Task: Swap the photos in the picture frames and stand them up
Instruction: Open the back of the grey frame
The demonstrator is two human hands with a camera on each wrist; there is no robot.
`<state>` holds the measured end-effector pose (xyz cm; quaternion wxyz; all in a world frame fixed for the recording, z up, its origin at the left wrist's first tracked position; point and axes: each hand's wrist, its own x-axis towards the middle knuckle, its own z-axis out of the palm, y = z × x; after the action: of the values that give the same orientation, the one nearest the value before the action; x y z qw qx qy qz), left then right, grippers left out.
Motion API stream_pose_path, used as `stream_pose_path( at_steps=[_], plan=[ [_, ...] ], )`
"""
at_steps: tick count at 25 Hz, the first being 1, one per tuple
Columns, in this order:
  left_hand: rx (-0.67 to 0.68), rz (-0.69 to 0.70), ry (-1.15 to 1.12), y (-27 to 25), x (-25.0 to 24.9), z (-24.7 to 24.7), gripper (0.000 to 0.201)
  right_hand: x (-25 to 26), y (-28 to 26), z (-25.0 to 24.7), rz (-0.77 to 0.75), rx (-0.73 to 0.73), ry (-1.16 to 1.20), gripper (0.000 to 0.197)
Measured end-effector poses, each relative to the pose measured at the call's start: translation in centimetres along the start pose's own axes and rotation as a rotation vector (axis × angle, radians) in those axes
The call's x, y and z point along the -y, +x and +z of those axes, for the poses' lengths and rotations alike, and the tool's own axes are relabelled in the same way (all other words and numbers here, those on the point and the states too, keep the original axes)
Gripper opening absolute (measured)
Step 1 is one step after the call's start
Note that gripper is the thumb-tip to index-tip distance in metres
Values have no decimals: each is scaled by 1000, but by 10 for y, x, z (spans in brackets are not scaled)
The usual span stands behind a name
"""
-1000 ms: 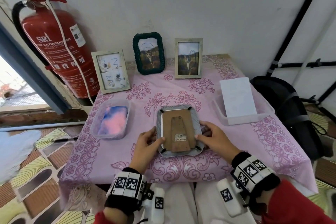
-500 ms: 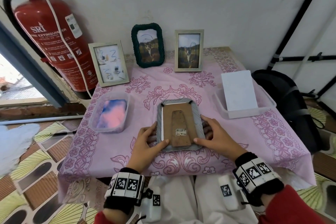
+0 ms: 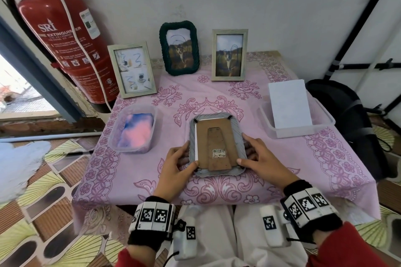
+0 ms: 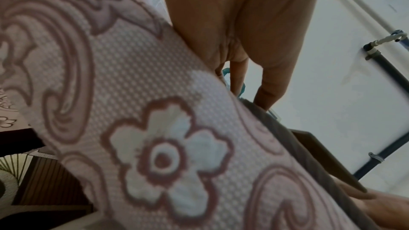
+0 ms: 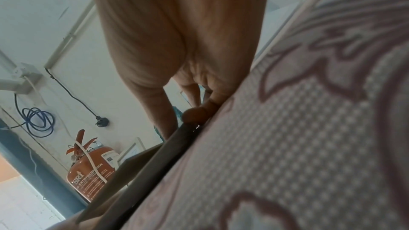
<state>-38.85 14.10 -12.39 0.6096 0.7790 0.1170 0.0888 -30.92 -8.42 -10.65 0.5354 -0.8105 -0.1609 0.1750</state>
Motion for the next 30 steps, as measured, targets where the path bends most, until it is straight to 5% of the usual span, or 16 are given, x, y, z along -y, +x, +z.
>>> stream_pose_path(
  at_steps=[14,18,27,30],
  plan=[
    [-8,-36,-59,-1,-3,0,53,-6,0,0,21,-2,69,71],
    [-56,-53,-69,0,-2,-2,39,-6,2,1,50,-51,101,53],
    [-89,-142,-165,6,-3,-5,31,3,4,-4,37,32,-143,47],
    [-39,-138,-42,16,-10,-12,28,14,10,-12,69,87,-234,48]
  ],
)
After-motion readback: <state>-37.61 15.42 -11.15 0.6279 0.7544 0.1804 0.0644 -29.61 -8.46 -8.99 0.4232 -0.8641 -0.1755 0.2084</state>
